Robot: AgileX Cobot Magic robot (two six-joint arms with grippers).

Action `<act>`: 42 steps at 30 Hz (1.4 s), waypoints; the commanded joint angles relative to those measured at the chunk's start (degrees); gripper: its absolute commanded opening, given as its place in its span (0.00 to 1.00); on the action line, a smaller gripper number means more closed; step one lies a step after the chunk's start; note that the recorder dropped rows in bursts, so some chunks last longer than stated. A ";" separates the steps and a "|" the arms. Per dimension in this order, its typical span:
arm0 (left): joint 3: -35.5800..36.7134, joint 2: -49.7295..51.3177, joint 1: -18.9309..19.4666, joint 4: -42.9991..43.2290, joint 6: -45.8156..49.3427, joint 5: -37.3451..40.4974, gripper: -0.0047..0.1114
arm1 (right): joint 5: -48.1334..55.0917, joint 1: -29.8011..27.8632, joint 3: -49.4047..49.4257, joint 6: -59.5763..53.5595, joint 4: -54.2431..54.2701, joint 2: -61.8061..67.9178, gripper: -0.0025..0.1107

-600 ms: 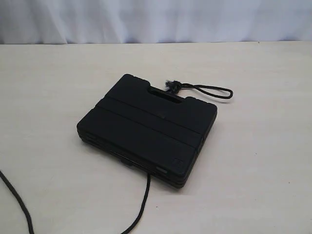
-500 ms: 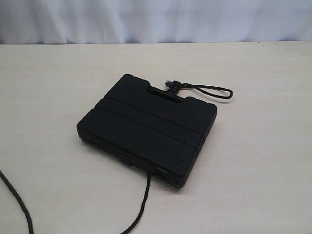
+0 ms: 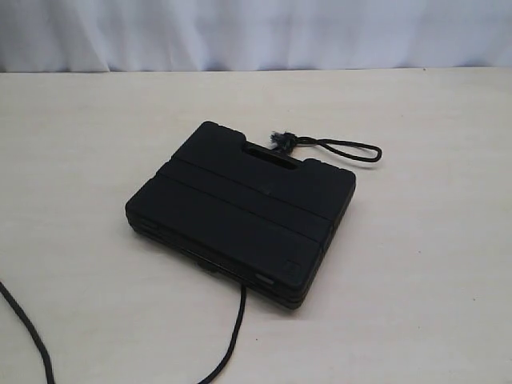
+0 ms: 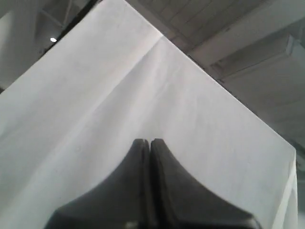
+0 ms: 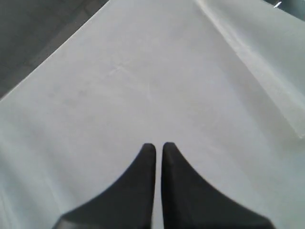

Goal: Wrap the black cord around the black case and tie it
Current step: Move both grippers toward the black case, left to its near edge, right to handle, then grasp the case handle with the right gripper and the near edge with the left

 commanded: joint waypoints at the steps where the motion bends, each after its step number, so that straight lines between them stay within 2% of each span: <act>1: -9.53 14.94 -0.01 15.39 -2.65 0.10 0.04 | 10.31 0.11 -16.52 0.42 -26.07 19.33 0.06; 2: -12.63 21.39 -0.01 21.41 -2.65 0.10 0.04 | 18.88 0.11 -22.57 0.42 -32.15 25.27 0.06; 3: -14.30 24.45 -0.01 23.38 -2.65 0.46 0.04 | 21.97 0.11 -25.05 0.42 -34.43 28.67 0.06; 4: -17.90 29.38 -0.01 27.04 -5.55 4.49 0.04 | 28.74 0.11 -30.77 0.31 -37.03 35.17 0.06; 5: -21.74 34.24 -0.01 27.54 -9.10 11.68 0.04 | 35.62 0.11 -35.96 0.17 -39.80 40.70 0.06; 6: -24.06 37.08 -0.01 27.54 -9.23 16.49 0.04 | 39.38 0.11 -38.91 -0.38 -40.66 43.69 0.06; 7: -28.66 42.81 -0.01 27.54 -9.05 25.75 0.04 | 46.33 0.11 -44.79 -4.66 -40.66 48.84 0.06; 8: -31.36 45.72 -0.01 27.64 -8.15 31.17 0.04 | 50.35 0.11 -47.63 -7.87 -40.25 51.63 0.06; 9: -36.06 51.10 -0.01 27.77 -5.96 40.93 0.04 | 56.98 0.11 -52.77 -15.46 -36.39 57.22 0.06; 10: -38.42 53.94 -0.01 27.77 -4.27 45.35 0.04 | 60.42 0.11 -55.65 -20.91 -32.91 59.98 0.06; 11: -42.61 58.71 -0.86 26.02 -0.14 53.24 0.04 | 67.01 0.11 -60.72 -31.37 -24.71 64.96 0.06; 14: -47.10 66.04 -4.04 19.02 11.90 63.25 0.04 | 75.45 0.11 -68.56 -46.77 -9.17 73.07 0.06; 16: -48.61 70.10 -7.04 13.01 21.67 65.22 0.04 | 80.90 0.69 -73.19 -52.86 0.08 79.12 0.06; 18: -48.63 72.91 -10.04 9.65 27.43 64.62 0.04 | 84.95 2.17 -76.94 -55.41 2.24 84.57 0.06; 21: -48.63 76.40 -15.01 9.35 30.30 64.46 0.04 | 89.07 6.13 -83.65 -54.66 -2.56 92.41 0.08; 23: -48.63 77.97 -17.69 9.35 30.76 65.38 0.05 | 89.08 9.20 -87.72 -52.68 -6.59 97.18 0.13; 27: -48.63 79.45 -22.92 9.44 32.12 66.33 0.16 | 94.15 14.52 -96.53 -52.17 -13.48 105.78 0.27; 31: -48.63 79.45 -24.67 9.44 32.12 66.48 0.28 | 98.53 18.27 -104.17 -53.03 -18.58 113.53 0.39; 33: -48.63 79.45 -24.55 9.49 32.12 66.57 0.31 | 101.21 19.13 -106.89 -55.09 -18.96 116.02 0.41; 42: -48.63 79.45 -24.37 10.84 32.12 66.57 0.32 | 100.53 19.91 -108.82 -58.72 -19.40 121.35 0.41</act>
